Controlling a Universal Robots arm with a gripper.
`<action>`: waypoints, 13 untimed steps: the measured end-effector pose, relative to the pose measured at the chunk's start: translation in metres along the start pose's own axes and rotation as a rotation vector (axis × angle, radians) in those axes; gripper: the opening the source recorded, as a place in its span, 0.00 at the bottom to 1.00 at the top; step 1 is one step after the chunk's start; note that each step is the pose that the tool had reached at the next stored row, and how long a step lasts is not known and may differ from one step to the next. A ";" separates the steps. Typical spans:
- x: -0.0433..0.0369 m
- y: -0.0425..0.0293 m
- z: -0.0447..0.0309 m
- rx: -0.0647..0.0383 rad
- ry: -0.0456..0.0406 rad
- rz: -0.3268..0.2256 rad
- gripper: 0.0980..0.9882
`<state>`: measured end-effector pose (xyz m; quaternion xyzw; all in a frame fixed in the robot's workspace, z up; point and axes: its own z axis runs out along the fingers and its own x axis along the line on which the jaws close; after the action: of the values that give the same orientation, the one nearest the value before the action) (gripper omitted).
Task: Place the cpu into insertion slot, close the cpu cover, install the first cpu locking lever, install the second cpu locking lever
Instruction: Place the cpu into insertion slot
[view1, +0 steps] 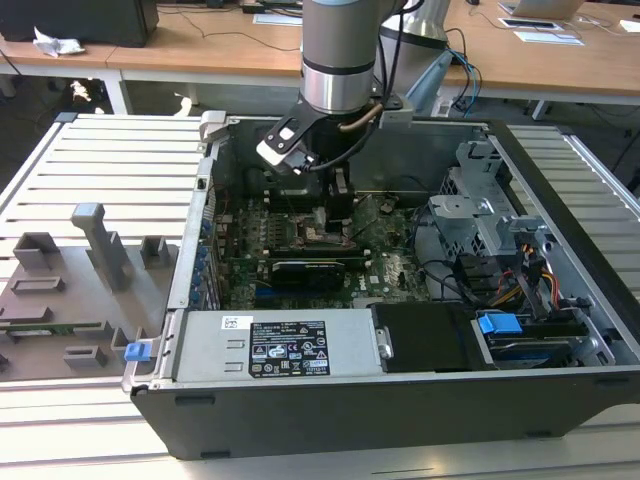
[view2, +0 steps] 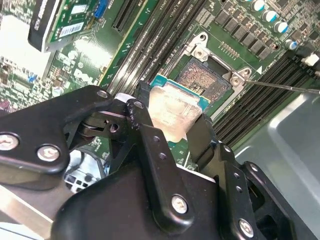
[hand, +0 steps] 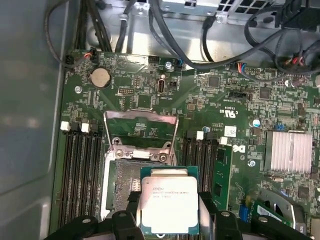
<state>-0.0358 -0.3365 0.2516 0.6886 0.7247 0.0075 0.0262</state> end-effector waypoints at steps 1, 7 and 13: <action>0.0000 -0.0001 0.0005 0.001 -0.0010 0.023 0.50; 0.0088 -0.0022 0.0058 0.001 -0.0012 0.031 0.50; 0.0189 -0.0046 0.0209 0.001 -0.0013 0.033 0.50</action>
<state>-0.0403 -0.3184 0.2300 0.7003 0.7134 0.0071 0.0262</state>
